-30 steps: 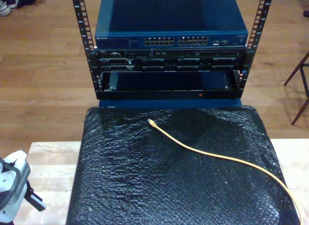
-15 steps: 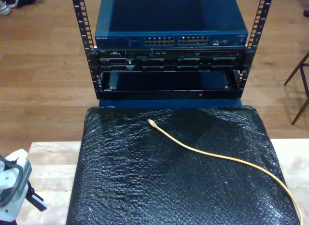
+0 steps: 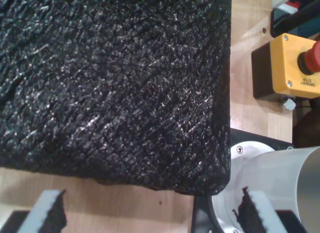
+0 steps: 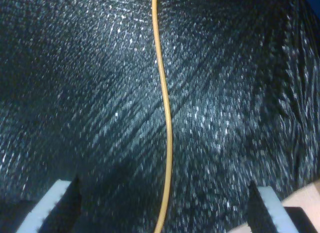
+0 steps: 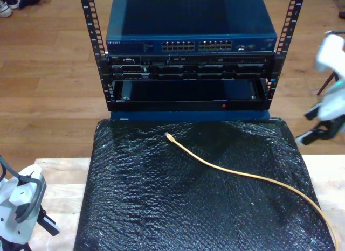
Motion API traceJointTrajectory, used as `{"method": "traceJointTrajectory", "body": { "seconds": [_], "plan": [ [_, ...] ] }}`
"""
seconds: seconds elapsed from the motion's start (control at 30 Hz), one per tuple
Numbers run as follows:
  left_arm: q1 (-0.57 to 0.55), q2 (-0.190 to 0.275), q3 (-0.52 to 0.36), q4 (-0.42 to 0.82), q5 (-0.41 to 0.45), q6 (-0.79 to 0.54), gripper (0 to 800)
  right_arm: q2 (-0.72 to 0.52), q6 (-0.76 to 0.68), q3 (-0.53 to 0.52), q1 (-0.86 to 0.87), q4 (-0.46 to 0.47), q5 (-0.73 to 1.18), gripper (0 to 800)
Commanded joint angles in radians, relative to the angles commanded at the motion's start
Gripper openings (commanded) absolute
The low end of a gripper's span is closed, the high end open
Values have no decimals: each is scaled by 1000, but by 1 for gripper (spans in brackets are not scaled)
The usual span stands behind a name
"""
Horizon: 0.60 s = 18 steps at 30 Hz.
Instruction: Grab the cable and plug it in
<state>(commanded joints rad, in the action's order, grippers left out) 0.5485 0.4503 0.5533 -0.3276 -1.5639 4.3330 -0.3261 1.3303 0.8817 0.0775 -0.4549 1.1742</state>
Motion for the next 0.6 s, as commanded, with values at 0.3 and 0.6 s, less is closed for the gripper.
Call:
{"method": "traceJointTrajectory", "body": {
  "seconds": [0.3, 0.6],
  "plan": [
    [-3, -25, -29, -2, 52, 23, 800, 83, -138, -3, -186, 44, -118, 798],
    [-21, -25, -32, -11, 52, 44, 800, 157, -235, -6, -319, 48, -279, 800]
  ]
}}
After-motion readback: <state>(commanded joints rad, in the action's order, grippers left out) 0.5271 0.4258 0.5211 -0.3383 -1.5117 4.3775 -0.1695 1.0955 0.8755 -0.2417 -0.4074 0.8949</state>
